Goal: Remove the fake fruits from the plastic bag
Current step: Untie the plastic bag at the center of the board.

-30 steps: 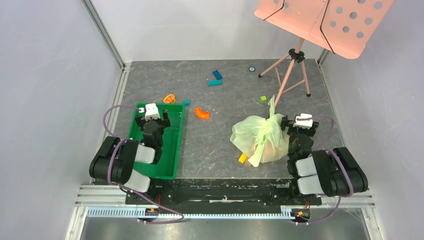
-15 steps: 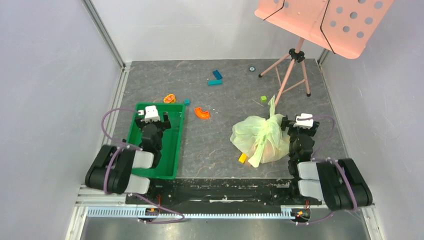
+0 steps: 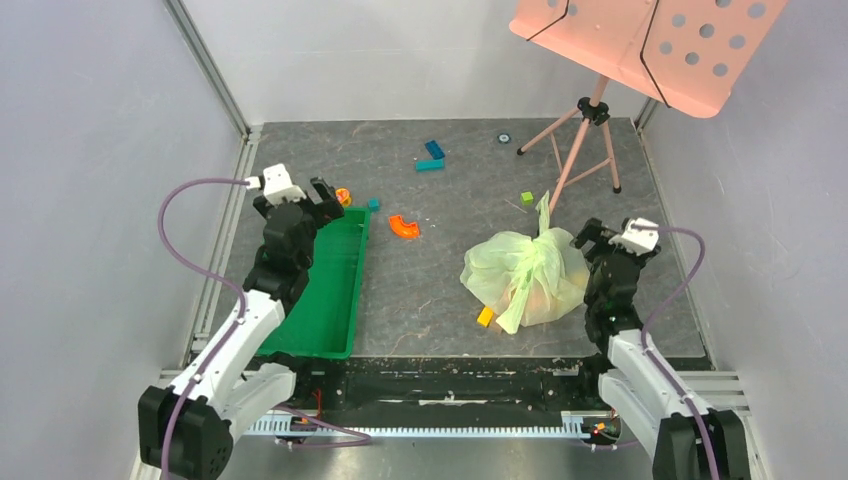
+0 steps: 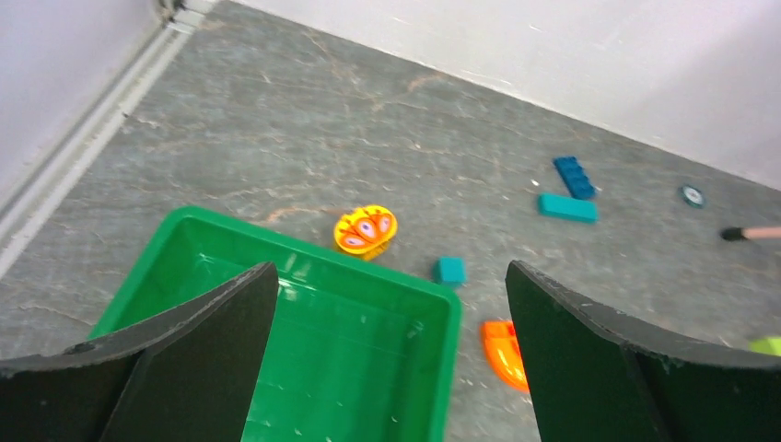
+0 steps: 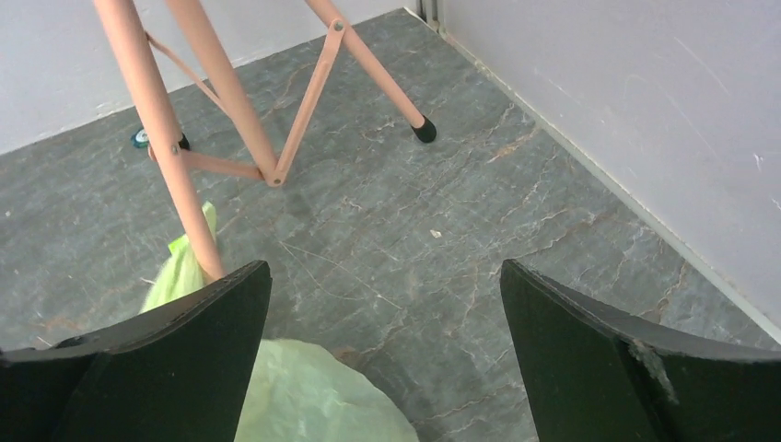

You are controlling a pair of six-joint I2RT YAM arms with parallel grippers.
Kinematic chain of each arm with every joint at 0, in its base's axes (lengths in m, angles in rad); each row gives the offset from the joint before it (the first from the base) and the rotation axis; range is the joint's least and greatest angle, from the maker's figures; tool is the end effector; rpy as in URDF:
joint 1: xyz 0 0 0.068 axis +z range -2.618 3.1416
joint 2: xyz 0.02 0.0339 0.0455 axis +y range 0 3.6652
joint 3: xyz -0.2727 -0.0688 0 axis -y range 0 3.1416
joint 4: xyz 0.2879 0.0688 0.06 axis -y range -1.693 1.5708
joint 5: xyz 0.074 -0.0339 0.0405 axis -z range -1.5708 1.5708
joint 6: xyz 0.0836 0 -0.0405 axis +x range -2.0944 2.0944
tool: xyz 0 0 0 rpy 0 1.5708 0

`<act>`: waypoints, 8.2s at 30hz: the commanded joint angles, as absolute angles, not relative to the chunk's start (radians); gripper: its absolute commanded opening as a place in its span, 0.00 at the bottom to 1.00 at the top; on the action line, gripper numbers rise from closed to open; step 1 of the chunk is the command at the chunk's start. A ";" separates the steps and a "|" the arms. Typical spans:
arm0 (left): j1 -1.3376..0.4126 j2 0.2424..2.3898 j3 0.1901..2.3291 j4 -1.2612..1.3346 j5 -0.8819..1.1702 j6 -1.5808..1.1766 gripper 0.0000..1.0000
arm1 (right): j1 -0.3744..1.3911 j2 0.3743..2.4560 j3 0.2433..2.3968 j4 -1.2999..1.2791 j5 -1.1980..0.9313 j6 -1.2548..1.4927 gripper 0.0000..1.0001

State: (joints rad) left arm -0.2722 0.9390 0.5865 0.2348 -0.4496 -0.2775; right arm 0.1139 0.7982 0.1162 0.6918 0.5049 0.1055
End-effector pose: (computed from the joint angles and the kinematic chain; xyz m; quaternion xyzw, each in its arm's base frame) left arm 0.2969 -0.0452 0.2729 -0.1500 0.7283 -0.0154 0.6685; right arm 0.2412 -0.0131 0.1753 0.1746 0.6821 -0.0994 0.7031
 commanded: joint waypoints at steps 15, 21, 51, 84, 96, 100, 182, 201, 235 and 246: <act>-0.281 1.209 1.203 -0.686 0.057 -0.514 1.00 | 0.113 0.839 0.709 -0.432 0.472 0.309 0.98; -0.278 1.141 1.191 -0.710 -0.091 -0.539 1.00 | 0.113 0.931 0.840 -0.538 0.477 0.319 0.98; -0.740 1.380 1.315 -0.374 0.045 -0.614 1.00 | 0.112 0.808 0.687 -0.438 -0.204 0.259 0.83; -0.906 1.836 1.501 -0.213 0.127 0.159 0.97 | 0.058 0.801 0.505 -0.212 -0.360 0.225 0.54; -0.905 1.939 1.618 -0.237 0.402 0.304 0.99 | 0.058 0.812 0.493 -0.204 -0.402 0.238 0.48; -0.903 1.991 1.678 -0.269 0.406 0.325 0.99 | 0.058 0.813 0.488 -0.202 -0.408 0.236 0.48; -0.644 1.498 1.140 0.007 0.375 -0.144 0.02 | 0.029 0.861 0.810 -0.147 -0.723 -0.338 0.79; -0.644 1.502 1.143 -0.026 0.405 -0.127 0.02 | 0.107 1.223 1.050 -0.478 -0.853 -0.713 0.79; -0.609 1.382 0.958 0.063 0.154 -0.391 0.02 | 0.127 0.945 0.613 0.256 -0.362 0.426 0.00; -0.609 1.258 0.853 0.073 0.139 -0.427 0.02 | 0.190 0.679 0.169 0.909 -0.188 0.940 0.00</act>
State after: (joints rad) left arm -0.6128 1.3212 0.8642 0.0299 0.1822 -0.3733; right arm 0.1856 0.7822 0.1894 0.7139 -0.3477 0.7708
